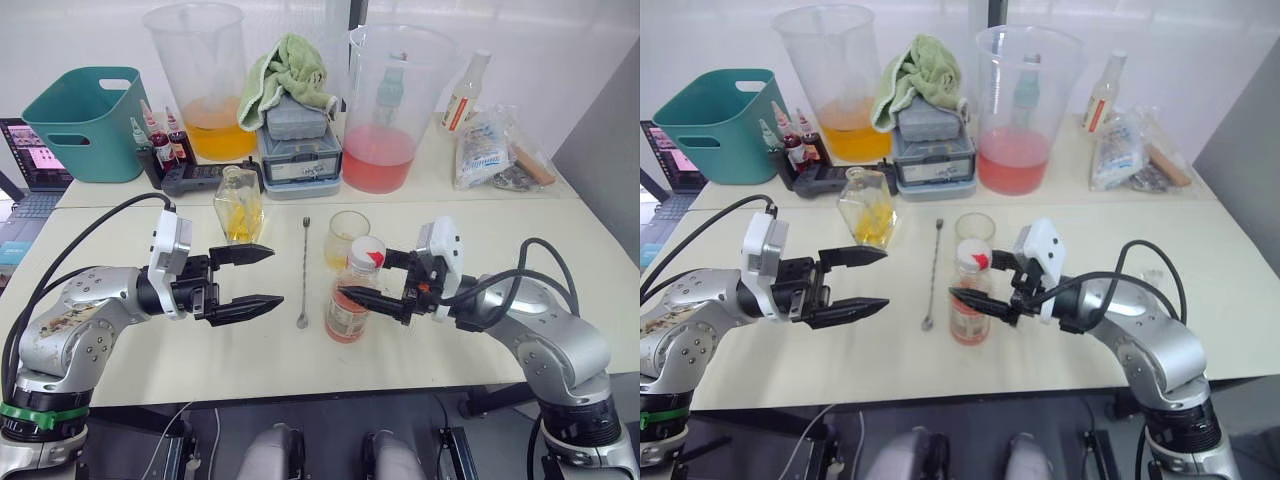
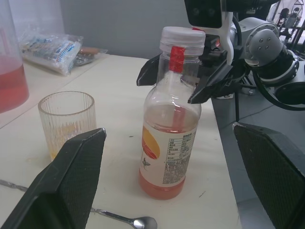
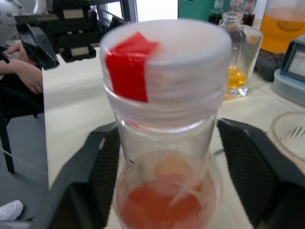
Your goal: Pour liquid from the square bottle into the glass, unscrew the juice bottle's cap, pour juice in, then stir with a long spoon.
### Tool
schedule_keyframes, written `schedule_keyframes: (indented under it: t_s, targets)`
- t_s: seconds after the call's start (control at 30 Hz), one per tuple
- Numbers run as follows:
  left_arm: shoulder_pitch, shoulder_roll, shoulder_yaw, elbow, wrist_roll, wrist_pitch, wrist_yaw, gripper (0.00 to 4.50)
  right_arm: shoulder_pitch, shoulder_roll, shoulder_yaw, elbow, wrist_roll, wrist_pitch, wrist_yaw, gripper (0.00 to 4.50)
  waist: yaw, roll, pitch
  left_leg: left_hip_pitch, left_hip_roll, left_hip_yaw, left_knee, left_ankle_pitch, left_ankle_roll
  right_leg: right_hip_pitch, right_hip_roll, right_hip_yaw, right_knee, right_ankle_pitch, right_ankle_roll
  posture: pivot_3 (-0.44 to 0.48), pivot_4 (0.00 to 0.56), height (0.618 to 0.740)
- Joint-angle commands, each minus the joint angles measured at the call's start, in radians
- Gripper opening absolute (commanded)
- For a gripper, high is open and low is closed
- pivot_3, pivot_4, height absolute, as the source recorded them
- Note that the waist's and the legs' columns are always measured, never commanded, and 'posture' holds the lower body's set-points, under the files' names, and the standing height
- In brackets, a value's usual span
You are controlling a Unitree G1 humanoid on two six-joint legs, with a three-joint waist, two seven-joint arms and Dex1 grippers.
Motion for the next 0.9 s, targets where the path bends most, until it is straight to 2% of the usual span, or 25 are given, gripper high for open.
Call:
schedule_keyframes:
  t_s: [0.03, 0.2, 0.37, 0.6, 0.7, 0.9]
  targets:
    - [0.000, 0.000, 0.023, -0.024, -0.003, -0.018, -0.007, 4.50, -0.031, -0.049, -0.051, 0.041, 0.016, -0.048, 0.068, 4.47, -0.001, 0.000, 0.000, 0.000, 0.000, 0.000, 0.000, 0.000, 0.000, 0.000, 0.000, 0.000, 0.000, 0.000, 0.000, 0.000, 0.150, 0.739]
    - [-0.009, 0.001, 0.017, -0.027, -0.006, -0.013, -0.015, 4.50, -0.016, -0.172, -0.108, 0.101, 0.062, -0.128, 0.288, 4.47, 0.003, 0.000, 0.000, 0.000, 0.000, 0.000, 0.001, 0.000, 0.001, 0.001, 0.000, 0.000, 0.000, 0.000, 0.000, 0.000, 0.150, 0.739]
    - [-0.052, -0.033, -0.020, -0.013, 0.006, -0.014, -0.010, 4.50, 0.006, -0.247, -0.181, 0.138, 0.106, -0.143, 0.387, 4.47, 0.005, 0.000, 0.000, 0.000, 0.000, 0.000, 0.001, 0.000, 0.002, 0.001, 0.000, 0.000, 0.000, 0.000, 0.000, 0.000, 0.150, 0.739]
    - [-0.157, -0.088, -0.077, 0.009, -0.001, 0.011, -0.008, 4.50, 0.085, -0.329, -0.315, 0.116, 0.172, -0.103, 0.397, 4.47, 0.017, -0.001, 0.000, 0.000, 0.000, 0.000, 0.002, -0.001, 0.003, 0.002, -0.001, 0.000, 0.000, 0.000, 0.000, 0.000, 0.150, 0.739]
    - [-0.244, -0.145, -0.186, -0.001, 0.020, 0.050, -0.007, 4.50, 0.164, -0.375, -0.433, 0.052, 0.233, -0.052, 0.371, 4.47, 0.032, -0.001, 0.000, 0.000, 0.000, 0.000, 0.003, -0.001, 0.004, 0.003, -0.001, 0.000, -0.001, 0.000, 0.000, 0.000, 0.150, 0.739]
    - [-0.348, -0.194, -0.277, 0.076, 0.091, 0.073, -0.002, 4.50, 0.236, -0.387, -0.524, -0.061, 0.301, 0.001, 0.271, 4.47, 0.028, -0.001, 0.000, 0.000, 0.000, 0.000, 0.003, -0.001, 0.004, 0.003, -0.001, 0.001, -0.001, 0.000, 0.001, 0.000, 0.150, 0.739]
